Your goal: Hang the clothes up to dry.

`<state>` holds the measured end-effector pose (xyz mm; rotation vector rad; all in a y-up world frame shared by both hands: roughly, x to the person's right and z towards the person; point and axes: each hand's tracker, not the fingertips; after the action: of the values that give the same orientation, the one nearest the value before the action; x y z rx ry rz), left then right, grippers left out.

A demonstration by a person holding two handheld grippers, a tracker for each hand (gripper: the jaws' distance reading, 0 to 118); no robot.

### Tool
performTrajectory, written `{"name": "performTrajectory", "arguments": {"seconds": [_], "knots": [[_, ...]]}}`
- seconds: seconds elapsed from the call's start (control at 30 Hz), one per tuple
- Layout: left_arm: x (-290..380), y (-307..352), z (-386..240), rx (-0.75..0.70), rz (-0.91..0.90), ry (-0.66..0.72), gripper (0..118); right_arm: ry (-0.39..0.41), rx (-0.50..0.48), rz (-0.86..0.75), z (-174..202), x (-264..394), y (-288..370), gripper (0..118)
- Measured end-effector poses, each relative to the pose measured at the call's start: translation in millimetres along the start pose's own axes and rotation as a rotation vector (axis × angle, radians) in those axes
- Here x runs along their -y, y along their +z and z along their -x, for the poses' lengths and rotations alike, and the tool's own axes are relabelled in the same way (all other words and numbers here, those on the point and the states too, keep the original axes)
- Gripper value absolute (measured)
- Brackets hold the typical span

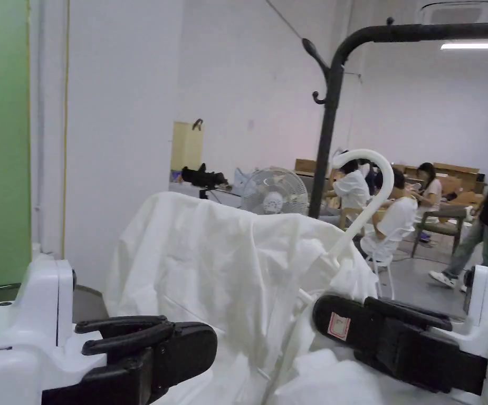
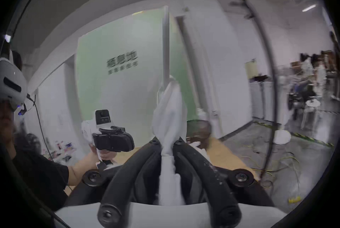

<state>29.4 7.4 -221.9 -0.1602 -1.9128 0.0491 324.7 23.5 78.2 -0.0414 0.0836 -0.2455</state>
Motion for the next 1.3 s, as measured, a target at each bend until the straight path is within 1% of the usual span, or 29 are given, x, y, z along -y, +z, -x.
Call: {"name": "performTrajectory", "arguments": {"seconds": [0.03,0.07,0.13,0.23,0.3,0.37,0.43,0.47,0.53,0.57,0.63,0.67,0.7,0.73,0.77,0.8,0.83,0.9,1.0,1.03,1.1,1.17,1.2,1.23,1.3], "knots": [[-2,-15,0,0.051,0.005,-0.008,2,0.007,0.045,-0.02,-1,-1,16,9],[-5,-31,-1,0.097,0.006,-0.005,2,-0.009,0.076,-0.016,-3,-5,33,9],[-10,-67,-4,0.184,0.015,-0.002,2,0.014,0.184,-0.056,1,-8,69,9],[-15,-115,-13,0.28,0.049,0.004,2,0.009,0.325,-0.093,13,-9,110,9],[-19,-141,-20,0.319,0.053,-0.016,2,0.02,0.401,-0.115,19,-10,134,9],[-22,-164,-27,0.346,0.042,-0.004,2,0.031,0.479,-0.143,26,-11,157,9],[-28,-181,-35,0.353,0.033,0.005,2,0.019,0.54,-0.169,29,-13,178,9],[-32,-188,-40,0.347,0.007,-0.007,2,0.031,0.585,-0.196,32,-14,186,9],[-45,-205,-46,0.306,-0.021,-0.046,2,0.029,0.644,-0.214,35,-20,199,9],[-51,-213,-50,0.27,-0.036,-0.043,2,0.029,0.678,-0.238,34,-22,206,9],[-66,-229,-59,0.226,-0.063,-0.025,2,0.054,0.744,-0.249,35,-33,212,9],[-68,-231,-71,0.117,-0.182,-0.059,2,0.06,0.76,-0.239,34,-41,215,9],[-73,-233,-79,0.04,-0.267,-0.109,2,0.069,0.788,-0.26,33,-47,221,9],[-82,-238,-86,0.012,-0.29,-0.153,2,0.063,0.801,-0.28,32,-57,223,9],[-91,-246,-91,-0.016,-0.284,-0.148,2,0.083,0.815,-0.28,29,-68,225,9],[-98,-255,-94,-0.03,-0.255,-0.142,2,0.109,0.841,-0.3,27,-77,226,9],[-105,-262,-96,-0.015,-0.248,-0.135,2,0.098,0.842,-0.3,25,-90,226,9],[-114,-270,-97,0.001,-0.248,-0.11,2,0.149,0.897,-0.303,21,-115,223,9],[-122,-281,-105,-0.051,-0.277,-0.148,2,0.164,0.929,-0.288,7,-158,216,10],[-125,-283,-107,-0.074,-0.299,-0.158,2,0.194,0.953,-0.252,1,-176,209,10],[-128,-285,-111,-0.102,-0.324,-0.168,2,0.215,0.999,-0.214,-8,-207,194,10],[-135,-289,-115,-0.167,-0.321,-0.184,2,0.191,1.019,-0.204,-23,-234,178,10],[-138,-289,-115,-0.159,-0.319,-0.182,2,0.172,1.049,-0.18,-31,-244,170,10],[-140,-288,-113,-0.157,-0.324,-0.171,2,0.177,1.067,-0.161,-37,-251,161,10],[-144,-286,-109,-0.171,-0.313,-0.174,2,0.148,1.118,-0.11,-52,-263,146,10]]}}
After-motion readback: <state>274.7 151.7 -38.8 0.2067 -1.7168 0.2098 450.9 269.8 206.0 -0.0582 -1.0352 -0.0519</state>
